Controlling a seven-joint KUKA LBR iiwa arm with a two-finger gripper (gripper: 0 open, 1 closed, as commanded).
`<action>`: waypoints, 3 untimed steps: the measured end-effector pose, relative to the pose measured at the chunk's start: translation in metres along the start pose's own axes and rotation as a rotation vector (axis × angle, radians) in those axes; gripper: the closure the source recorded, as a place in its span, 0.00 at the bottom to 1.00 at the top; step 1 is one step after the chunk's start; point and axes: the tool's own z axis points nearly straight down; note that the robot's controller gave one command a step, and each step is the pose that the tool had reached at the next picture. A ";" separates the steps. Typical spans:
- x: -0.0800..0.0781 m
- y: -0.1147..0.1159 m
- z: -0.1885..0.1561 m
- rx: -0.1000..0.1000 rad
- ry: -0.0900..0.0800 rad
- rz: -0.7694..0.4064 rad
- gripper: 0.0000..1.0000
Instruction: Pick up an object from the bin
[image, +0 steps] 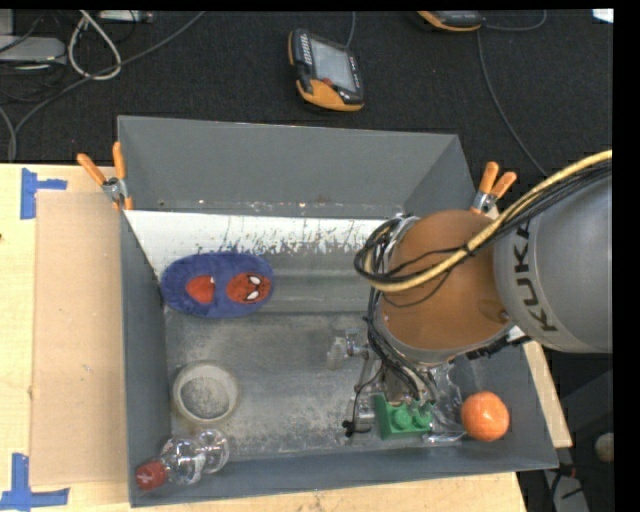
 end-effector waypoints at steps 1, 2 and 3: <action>-0.002 -0.001 -0.004 -0.001 -0.009 0.005 0.00; -0.012 0.068 0.083 0.000 -0.007 -0.289 0.00; -0.015 0.096 0.025 0.000 -0.012 -0.270 0.00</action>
Offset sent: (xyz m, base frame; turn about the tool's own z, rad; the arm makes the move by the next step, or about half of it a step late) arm 0.0136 0.0941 -0.1162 -0.3988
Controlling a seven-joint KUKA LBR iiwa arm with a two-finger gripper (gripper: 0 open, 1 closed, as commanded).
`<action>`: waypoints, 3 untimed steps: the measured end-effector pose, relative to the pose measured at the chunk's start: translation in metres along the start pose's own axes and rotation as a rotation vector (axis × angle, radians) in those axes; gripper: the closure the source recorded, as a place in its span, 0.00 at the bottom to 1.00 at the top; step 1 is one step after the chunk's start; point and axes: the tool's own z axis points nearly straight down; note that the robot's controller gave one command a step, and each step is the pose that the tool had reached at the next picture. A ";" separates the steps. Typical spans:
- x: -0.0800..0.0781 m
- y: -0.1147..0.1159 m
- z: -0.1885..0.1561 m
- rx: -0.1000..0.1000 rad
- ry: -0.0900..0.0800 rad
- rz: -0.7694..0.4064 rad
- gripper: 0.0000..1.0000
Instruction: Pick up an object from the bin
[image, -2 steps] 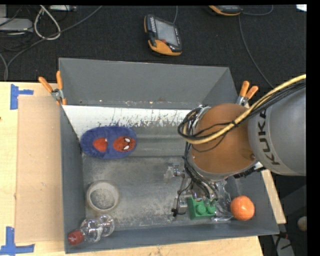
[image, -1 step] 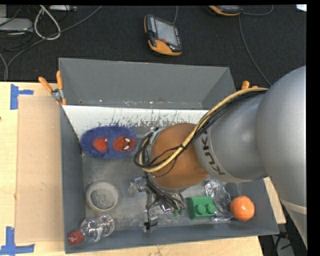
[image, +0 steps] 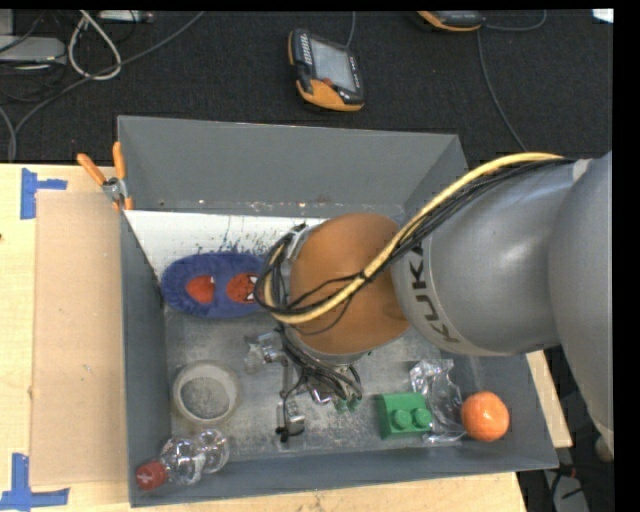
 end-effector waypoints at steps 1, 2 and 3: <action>-0.037 0.075 0.058 -0.005 0.013 -0.254 0.00; -0.028 0.058 0.092 0.002 0.007 0.064 0.00; -0.034 0.070 0.091 0.006 0.011 -0.153 1.00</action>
Offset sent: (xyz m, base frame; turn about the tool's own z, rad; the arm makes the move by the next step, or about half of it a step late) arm 0.0122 0.0639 -0.0905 0.0625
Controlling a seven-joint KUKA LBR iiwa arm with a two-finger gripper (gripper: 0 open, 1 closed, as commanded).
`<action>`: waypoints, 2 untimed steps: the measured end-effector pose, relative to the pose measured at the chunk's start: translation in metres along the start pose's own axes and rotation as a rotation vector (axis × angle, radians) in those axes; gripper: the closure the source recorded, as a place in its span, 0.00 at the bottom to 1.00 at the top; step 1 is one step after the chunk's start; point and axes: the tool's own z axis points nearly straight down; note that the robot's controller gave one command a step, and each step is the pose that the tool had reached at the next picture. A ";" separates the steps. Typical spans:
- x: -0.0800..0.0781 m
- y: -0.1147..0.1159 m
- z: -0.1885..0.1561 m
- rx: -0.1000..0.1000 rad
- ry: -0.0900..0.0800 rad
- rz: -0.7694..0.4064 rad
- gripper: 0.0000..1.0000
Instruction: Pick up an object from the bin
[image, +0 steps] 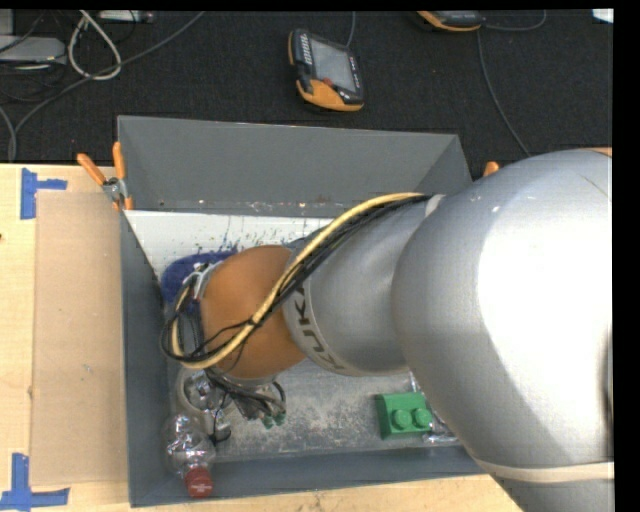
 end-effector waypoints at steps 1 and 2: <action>0.000 0.000 0.000 0.000 0.000 0.001 1.00; 0.003 0.001 -0.034 -0.002 0.009 0.002 1.00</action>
Offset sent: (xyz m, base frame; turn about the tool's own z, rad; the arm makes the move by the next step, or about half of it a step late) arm 0.0000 -0.0002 0.0663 0.0005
